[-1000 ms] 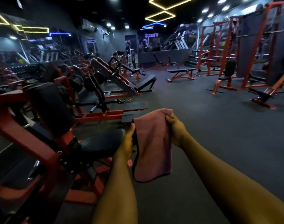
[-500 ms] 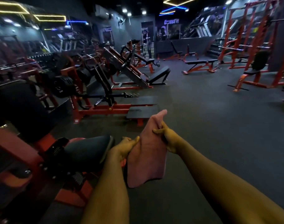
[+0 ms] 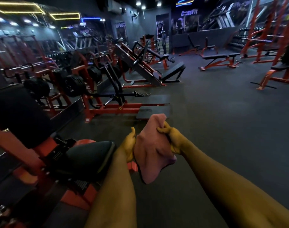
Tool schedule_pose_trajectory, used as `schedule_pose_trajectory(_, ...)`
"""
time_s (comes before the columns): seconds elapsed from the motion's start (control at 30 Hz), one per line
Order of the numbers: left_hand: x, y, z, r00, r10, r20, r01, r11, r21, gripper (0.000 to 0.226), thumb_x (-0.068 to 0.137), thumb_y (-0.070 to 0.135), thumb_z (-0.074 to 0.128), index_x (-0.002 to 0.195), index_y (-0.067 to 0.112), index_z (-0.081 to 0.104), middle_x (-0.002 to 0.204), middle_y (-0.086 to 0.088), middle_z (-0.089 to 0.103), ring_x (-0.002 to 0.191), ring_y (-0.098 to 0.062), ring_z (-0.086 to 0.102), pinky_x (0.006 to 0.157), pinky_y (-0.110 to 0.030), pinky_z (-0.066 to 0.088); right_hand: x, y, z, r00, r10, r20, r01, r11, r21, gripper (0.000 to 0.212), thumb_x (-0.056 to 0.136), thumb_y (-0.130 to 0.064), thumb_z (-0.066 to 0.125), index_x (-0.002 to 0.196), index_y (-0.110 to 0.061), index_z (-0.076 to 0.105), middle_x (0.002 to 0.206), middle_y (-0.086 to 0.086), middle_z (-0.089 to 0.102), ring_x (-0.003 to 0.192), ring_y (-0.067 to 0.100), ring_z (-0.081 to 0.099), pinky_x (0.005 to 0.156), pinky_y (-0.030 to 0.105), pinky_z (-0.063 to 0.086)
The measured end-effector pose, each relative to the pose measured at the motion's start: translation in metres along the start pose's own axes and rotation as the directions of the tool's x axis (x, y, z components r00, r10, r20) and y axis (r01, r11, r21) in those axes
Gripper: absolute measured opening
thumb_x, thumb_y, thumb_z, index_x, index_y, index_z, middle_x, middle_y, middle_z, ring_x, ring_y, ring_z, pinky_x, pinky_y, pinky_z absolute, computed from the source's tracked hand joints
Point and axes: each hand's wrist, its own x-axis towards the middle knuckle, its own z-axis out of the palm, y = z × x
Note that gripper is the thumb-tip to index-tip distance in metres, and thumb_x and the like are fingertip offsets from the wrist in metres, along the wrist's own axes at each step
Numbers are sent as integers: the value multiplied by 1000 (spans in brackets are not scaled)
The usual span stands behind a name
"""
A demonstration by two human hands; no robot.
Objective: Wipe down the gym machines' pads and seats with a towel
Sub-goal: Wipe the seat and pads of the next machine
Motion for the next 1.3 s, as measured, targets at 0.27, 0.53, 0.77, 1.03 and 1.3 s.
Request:
schedule_pose_trajectory(0.27, 24, -11, -9, 997, 9, 80, 9, 975, -222, 86, 94, 76, 31, 132, 5, 60, 127, -29, 64, 123, -44, 58, 106, -56, 45, 23, -10, 16, 999, -42, -8, 42, 999, 27, 66, 85, -22, 76, 147, -23, 53, 138, 20, 61, 127, 41, 58, 107, 60, 46)
schedule_pose_trajectory(0.53, 39, 24, -62, 960, 236, -153, -165, 913, 372, 53, 93, 7, 68, 134, 29, 42, 116, -17, 58, 99, -30, 63, 82, -46, 58, 32, -15, 15, 987, 18, -160, -77, 925, -372, 43, 101, -5, 55, 136, -29, 50, 121, 9, 61, 105, 27, 64, 77, 37, 58)
schedule_pose_trajectory(0.77, 49, 39, -76, 852, 490, -184, -209, 640, 739, 17, 94, 0, 61, 82, 13, 63, 95, -10, 66, 93, -22, 59, 77, -23, 41, 47, -13, 17, 912, 239, -334, -410, 551, -727, 51, 85, -12, 80, 127, -13, 50, 86, 15, 64, 71, 23, 60, 65, 35, 57)
schedule_pose_trajectory(1.03, 36, 67, -102, 994, 110, 30, -71, 394, 916, 42, 77, 19, 87, 116, 16, 71, 113, -1, 69, 107, -19, 63, 95, -34, 52, 54, -21, 23, 969, 80, -232, -246, 308, -919, 28, 81, -15, 84, 105, -9, 72, 103, 8, 67, 88, 19, 61, 68, 28, 50)
schedule_pose_trajectory(1.3, 23, 72, -106, 862, 500, 77, -268, 322, 908, 23, 77, 17, 84, 74, 17, 61, 79, -1, 65, 73, -12, 57, 63, -30, 41, 49, -23, 26, 985, -161, -63, 59, 658, -751, 12, 85, -8, 69, 79, -14, 61, 86, 8, 64, 85, 22, 60, 89, 44, 55)
